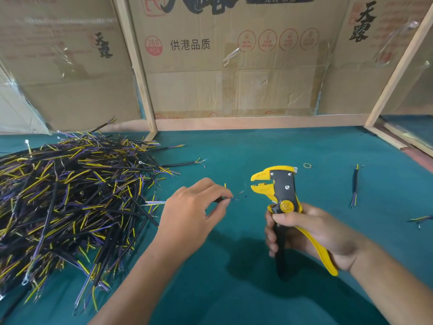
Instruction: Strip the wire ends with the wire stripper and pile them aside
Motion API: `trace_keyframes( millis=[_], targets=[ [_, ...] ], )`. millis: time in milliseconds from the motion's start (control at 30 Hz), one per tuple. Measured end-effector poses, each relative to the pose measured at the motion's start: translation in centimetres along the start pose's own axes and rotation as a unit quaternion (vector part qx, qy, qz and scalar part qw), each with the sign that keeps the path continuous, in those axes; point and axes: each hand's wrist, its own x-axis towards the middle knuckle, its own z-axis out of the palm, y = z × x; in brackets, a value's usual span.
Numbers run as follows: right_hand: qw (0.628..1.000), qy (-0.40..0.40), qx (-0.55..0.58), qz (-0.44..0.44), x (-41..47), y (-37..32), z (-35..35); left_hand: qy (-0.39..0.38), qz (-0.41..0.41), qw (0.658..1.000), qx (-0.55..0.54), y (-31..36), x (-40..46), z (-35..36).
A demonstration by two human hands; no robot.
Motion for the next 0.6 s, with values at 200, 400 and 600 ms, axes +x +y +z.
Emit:
trace_keyframes(
  millis=[200, 400, 600],
  targets=[
    [0.999, -0.031, -0.021, 0.013, -0.4, -0.3, 0.2, 0.045, 0.041, 0.995, 0.076, -0.2, 0.2, 0.3],
    [0.997, -0.036, -0.061, 0.016, -0.5, -0.3, 0.7, 0.053, 0.078, 0.99, 0.106, 0.2, 0.2, 0.3],
    [0.996, -0.045, -0.071, 0.018, -0.6, -0.2, 1.1, 0.048, 0.099, 0.989, 0.097, 0.9, 0.3, 0.3]
  ],
)
